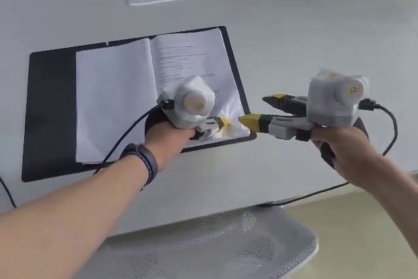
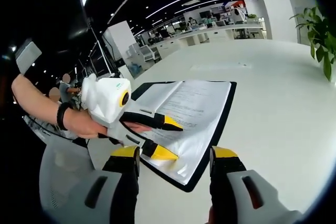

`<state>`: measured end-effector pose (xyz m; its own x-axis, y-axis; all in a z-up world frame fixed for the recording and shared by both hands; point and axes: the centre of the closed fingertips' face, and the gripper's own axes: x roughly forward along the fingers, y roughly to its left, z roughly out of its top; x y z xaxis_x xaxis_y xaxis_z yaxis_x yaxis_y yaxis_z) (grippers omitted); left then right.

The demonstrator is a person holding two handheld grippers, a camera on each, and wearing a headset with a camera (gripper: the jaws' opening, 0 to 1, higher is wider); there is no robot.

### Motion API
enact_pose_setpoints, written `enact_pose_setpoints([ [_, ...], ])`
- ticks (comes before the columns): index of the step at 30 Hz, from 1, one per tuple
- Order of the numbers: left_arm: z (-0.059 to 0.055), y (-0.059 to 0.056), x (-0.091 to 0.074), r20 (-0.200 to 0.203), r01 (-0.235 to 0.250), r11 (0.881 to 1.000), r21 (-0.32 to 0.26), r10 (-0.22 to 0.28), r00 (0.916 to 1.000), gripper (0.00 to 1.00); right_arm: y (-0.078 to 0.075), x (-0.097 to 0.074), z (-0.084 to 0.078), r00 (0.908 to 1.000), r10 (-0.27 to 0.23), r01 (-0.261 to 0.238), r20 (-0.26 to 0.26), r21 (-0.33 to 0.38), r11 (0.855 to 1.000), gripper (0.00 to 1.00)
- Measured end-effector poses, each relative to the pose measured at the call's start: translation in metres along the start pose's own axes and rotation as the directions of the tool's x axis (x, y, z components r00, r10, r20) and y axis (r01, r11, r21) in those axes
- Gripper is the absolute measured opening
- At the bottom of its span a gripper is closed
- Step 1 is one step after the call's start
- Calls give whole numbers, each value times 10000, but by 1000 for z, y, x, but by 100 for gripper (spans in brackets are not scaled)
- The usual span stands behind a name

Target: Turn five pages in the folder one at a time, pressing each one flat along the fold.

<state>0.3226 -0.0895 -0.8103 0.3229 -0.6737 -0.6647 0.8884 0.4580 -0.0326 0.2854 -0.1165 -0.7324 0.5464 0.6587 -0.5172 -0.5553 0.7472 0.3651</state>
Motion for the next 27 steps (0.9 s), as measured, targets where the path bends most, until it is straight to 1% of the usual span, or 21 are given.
enact_pose_setpoints([
  [4,0,0,0,28,14,10000,-8,-14,10000,39,-3,16,3,9997,249,-249,-8,141,9996,50],
  [6,0,-1,-1,27,8,10000,-27,-8,10000,39,-5,24,2,9992,371,-368,-120,213,9991,49],
  [11,3,-4,-5,44,-6,10000,-41,6,10000,39,-7,37,-3,9975,620,-606,-340,408,9973,49],
  [16,4,-5,-8,50,-3,10000,-46,3,10000,39,-10,42,-5,9966,728,-704,-377,618,9956,48],
  [27,6,-5,-10,72,4,10000,-76,-3,10000,39,-11,51,-1,9946,917,-882,-479,701,9936,48],
])
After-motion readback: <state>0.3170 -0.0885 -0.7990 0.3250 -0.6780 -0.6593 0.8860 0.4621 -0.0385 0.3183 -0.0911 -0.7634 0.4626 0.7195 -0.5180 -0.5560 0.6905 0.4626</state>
